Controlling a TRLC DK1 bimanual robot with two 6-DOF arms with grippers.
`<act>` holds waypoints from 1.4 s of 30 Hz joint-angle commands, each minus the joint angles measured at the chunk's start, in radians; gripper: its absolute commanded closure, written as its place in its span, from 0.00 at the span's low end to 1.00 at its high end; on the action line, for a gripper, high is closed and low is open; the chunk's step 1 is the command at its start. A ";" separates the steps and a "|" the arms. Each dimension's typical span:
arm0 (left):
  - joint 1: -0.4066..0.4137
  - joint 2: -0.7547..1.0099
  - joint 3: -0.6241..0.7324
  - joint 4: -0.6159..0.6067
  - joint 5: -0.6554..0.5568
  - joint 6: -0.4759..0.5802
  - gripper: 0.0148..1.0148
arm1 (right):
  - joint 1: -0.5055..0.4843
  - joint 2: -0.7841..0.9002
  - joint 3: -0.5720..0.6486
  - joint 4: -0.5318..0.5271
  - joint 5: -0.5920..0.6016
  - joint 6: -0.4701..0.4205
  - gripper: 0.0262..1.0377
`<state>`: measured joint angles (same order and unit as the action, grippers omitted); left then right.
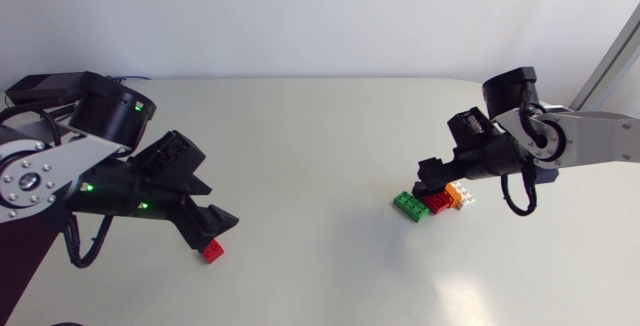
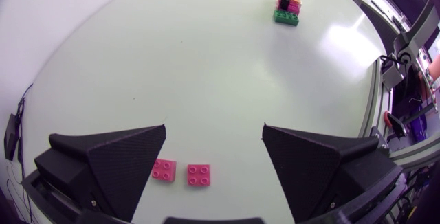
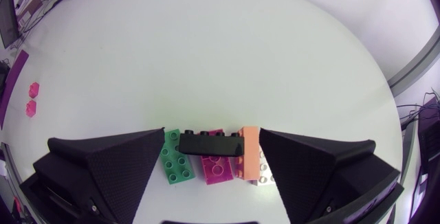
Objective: Sort duplo bricks by size, large to the right and small to the left
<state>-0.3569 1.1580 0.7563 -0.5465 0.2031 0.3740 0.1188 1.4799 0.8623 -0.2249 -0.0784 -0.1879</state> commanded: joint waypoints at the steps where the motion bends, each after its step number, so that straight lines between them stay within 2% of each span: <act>1: 0.044 -0.021 -0.029 -0.007 0.005 0.022 0.04 | 0.005 -0.050 -0.046 -0.011 0.000 0.031 0.04; 13: 0.085 -0.023 -0.186 0.007 0.001 0.009 0.04 | 0.018 -0.222 -0.154 -0.053 0.002 0.039 0.04; 18: 0.087 0.022 -0.262 0.118 -0.001 0.017 0.05 | 0.030 -0.240 -0.177 -0.059 0.002 0.038 0.04; 29: 0.110 0.170 -0.267 0.215 -0.021 0.069 0.11 | 0.028 -0.245 -0.192 -0.057 0.002 0.033 0.04; 34: 0.130 0.230 -0.267 0.257 -0.021 0.082 0.22 | 0.027 -0.244 -0.195 -0.053 0.002 0.030 0.04; 36: 0.134 0.256 -0.267 0.270 -0.021 0.086 0.31 | 0.027 -0.244 -0.197 -0.053 0.002 0.030 0.04; 39: 0.142 0.298 -0.265 0.299 -0.021 0.094 0.47 | 0.027 -0.244 -0.201 -0.053 0.002 0.028 0.04; 42: 0.162 0.328 -0.259 0.338 -0.021 0.106 0.73 | 0.027 -0.244 -0.206 -0.053 0.002 0.028 0.04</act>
<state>-0.2131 1.4567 0.5091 -0.2268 0.1833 0.4538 0.1440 1.2423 0.6880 -0.2737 -0.0784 -0.1715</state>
